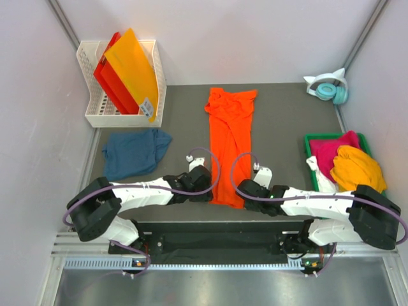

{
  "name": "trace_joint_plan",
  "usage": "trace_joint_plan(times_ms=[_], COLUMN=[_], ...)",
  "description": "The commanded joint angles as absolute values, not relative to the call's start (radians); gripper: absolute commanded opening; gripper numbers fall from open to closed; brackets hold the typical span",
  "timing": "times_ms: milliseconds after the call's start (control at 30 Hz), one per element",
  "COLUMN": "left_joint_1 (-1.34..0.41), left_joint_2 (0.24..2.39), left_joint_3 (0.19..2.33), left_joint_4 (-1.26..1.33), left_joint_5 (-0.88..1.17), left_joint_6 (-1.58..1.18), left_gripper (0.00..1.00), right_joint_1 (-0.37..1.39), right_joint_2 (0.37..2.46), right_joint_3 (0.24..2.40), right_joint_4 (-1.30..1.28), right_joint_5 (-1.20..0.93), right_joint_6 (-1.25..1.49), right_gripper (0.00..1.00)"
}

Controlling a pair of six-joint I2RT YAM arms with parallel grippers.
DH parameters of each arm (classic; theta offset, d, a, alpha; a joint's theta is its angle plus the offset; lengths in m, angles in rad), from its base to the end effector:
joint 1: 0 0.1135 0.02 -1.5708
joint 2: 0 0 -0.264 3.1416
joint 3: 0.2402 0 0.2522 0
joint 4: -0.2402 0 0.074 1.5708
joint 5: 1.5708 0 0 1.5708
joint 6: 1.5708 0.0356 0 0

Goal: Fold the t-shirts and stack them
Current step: Fold the tshirt

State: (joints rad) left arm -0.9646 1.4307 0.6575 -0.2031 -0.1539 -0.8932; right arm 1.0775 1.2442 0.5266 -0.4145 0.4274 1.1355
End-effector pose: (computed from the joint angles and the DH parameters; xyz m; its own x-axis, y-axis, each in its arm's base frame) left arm 0.1535 -0.2118 0.1563 -0.8905 -0.0668 -0.4501 0.1108 0.9276 -0.3567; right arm 0.1098 0.1731 0.1513 -0.8320 0.1951 -0.5194 0.0859 0.9701 0.2269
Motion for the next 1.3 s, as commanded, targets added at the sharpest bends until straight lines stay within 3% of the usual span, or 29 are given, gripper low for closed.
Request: trace_joint_plan(times_ms=[0, 267, 333, 400, 467, 600, 1100, 1267], left_joint_1=[-0.974, -0.980, -0.982, -0.985, -0.988, -0.996, -1.022, -1.022], left_joint_2=[1.430, 1.440, 1.453, 1.460, 1.463, 1.465, 1.328, 1.396], left_joint_3=[0.621, 0.641, 0.649, 0.649, 0.644, 0.624, 0.655, 0.687], left_joint_4=[-0.278, -0.275, -0.285, -0.287, -0.291, -0.287, -0.357, -0.393], left_joint_5=[-0.150, -0.150, -0.149, -0.144, -0.144, -0.138, -0.244, -0.296], left_joint_6=[-0.905, -0.905, -0.907, -0.908, -0.913, -0.922, -0.913, -0.888], left_gripper=[0.49, 0.47, 0.41, 0.23, 0.15, 0.14, 0.48, 0.50], right_joint_1=[1.126, 1.147, 1.150, 1.152, 1.152, 1.152, 1.154, 1.155], right_joint_2=[1.281, 1.298, 1.304, 1.302, 1.301, 1.299, 1.310, 1.310], right_joint_3=[0.494, 0.514, 0.523, 0.526, 0.526, 0.523, 0.534, 0.531], right_joint_4=[-0.541, -0.558, -0.561, -0.566, -0.569, -0.571, -0.566, -0.561], right_joint_5=[0.382, 0.390, 0.394, 0.396, 0.397, 0.397, 0.397, 0.396], right_joint_6=[1.190, 1.195, 1.195, 1.195, 1.196, 1.198, 1.177, 1.181], right_gripper=[0.00, 0.00, 0.00, 0.00, 0.00, 0.00, 0.00, 0.00])
